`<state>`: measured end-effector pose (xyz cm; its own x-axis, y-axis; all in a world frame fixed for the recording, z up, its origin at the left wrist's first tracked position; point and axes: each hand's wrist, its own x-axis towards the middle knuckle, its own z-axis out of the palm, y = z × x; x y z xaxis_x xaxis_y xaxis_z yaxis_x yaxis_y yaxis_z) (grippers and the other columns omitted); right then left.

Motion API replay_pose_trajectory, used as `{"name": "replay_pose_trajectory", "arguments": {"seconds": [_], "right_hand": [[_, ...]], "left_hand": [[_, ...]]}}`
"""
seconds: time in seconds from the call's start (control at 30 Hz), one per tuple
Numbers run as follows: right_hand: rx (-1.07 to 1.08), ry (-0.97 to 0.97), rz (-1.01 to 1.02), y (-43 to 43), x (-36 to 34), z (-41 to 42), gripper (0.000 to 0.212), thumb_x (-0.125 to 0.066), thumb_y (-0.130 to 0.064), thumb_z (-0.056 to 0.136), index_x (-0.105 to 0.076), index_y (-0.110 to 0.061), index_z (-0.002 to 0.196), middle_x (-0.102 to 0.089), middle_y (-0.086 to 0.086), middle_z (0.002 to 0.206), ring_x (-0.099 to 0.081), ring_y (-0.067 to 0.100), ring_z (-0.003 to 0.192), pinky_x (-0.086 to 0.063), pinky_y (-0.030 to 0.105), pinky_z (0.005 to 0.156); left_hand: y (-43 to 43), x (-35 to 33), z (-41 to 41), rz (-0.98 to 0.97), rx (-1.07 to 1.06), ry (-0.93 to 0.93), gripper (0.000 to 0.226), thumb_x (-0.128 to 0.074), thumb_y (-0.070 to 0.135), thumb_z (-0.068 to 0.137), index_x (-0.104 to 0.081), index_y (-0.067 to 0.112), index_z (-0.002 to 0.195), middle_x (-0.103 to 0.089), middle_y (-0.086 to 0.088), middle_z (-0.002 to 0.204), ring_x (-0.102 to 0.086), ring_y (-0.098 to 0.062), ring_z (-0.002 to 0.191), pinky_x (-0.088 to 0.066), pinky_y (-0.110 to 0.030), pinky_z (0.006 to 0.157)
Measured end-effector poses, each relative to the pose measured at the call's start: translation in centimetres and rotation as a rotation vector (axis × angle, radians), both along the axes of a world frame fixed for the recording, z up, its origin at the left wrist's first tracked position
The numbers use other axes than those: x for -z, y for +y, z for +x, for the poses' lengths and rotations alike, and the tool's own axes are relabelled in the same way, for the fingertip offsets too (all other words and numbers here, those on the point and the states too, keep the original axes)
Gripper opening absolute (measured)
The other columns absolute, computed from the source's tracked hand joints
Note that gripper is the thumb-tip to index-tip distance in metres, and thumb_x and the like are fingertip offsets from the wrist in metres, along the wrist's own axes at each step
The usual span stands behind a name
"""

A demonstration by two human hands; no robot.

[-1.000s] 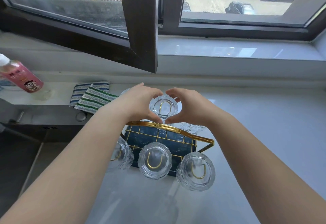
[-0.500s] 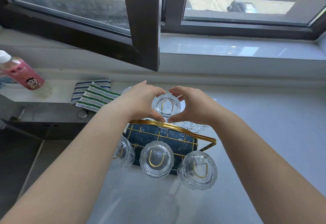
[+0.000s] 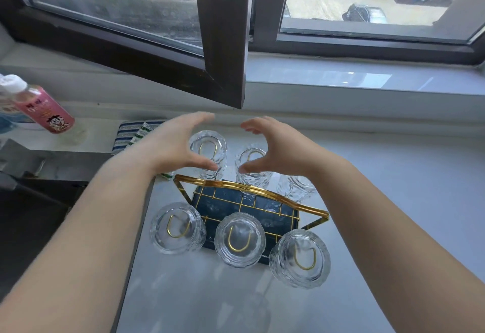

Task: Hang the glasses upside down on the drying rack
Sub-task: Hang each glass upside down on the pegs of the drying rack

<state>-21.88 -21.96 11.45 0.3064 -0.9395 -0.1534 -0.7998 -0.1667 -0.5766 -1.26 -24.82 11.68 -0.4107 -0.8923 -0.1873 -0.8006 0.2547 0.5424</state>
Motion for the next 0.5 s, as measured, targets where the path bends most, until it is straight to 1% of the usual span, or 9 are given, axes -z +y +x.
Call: {"name": "replay_pose_trajectory", "arguments": {"seconds": [0.07,0.17,0.23,0.3,0.43,0.5], "right_hand": [[-0.041,0.022,-0.002,-0.7,0.0,1.5,0.085,-0.080,-0.038,0.065,-0.038,-0.016,0.135,-0.045,0.005,0.141,-0.045,0.022,0.125,-0.034,0.027,0.097],[-0.100,0.076,0.025,-1.7,0.5,3.9,0.085,-0.081,-0.033,0.066,-0.036,-0.014,0.136,-0.044,0.008,0.142,-0.045,0.026,0.125,-0.037,0.034,0.102],[-0.115,0.106,0.032,-2.2,0.8,5.0,0.084,-0.082,-0.031,0.066,-0.037,-0.013,0.134,-0.048,0.010,0.138,-0.047,0.027,0.120,-0.039,0.036,0.099],[-0.113,0.124,0.025,-2.5,1.0,5.4,0.081,-0.083,-0.031,0.064,-0.041,-0.012,0.130,-0.053,0.010,0.131,-0.050,0.027,0.114,-0.043,0.038,0.096],[-0.113,0.111,0.018,-2.5,1.0,5.3,0.076,-0.084,-0.032,0.062,-0.045,-0.014,0.125,-0.057,0.009,0.125,-0.053,0.026,0.108,-0.046,0.038,0.091],[-0.107,0.098,0.013,-2.3,1.0,5.2,0.075,-0.084,-0.030,0.062,-0.046,-0.014,0.124,-0.058,0.008,0.124,-0.054,0.026,0.107,-0.048,0.038,0.091]], "left_hand": [[-0.2,0.2,1.4,0.042,-0.061,-0.011,0.100,-0.081,0.039,0.056,-0.026,0.031,0.139,-0.034,0.001,0.149,-0.032,-0.021,0.134,-0.032,-0.042,0.105],[-0.1,0.8,2.0,0.136,-0.071,0.036,0.096,-0.083,0.031,0.057,-0.030,0.026,0.138,-0.042,-0.002,0.143,-0.040,-0.020,0.129,-0.035,-0.039,0.104],[0.0,1.3,1.9,0.145,-0.061,0.081,0.088,-0.083,0.025,0.059,-0.038,0.022,0.134,-0.051,-0.002,0.136,-0.048,-0.017,0.121,-0.038,-0.033,0.099],[0.1,1.6,1.8,0.121,-0.065,0.109,0.080,-0.083,0.023,0.059,-0.044,0.022,0.129,-0.056,-0.001,0.129,-0.052,-0.015,0.115,-0.041,-0.031,0.094],[0.3,1.9,2.0,0.103,-0.067,0.157,0.077,-0.084,0.023,0.058,-0.048,0.023,0.126,-0.059,0.002,0.124,-0.053,-0.009,0.105,-0.042,-0.025,0.087],[0.3,2.0,2.0,0.099,-0.065,0.168,0.078,-0.085,0.023,0.058,-0.048,0.023,0.126,-0.060,0.003,0.123,-0.053,-0.007,0.103,-0.041,-0.024,0.085]]}}
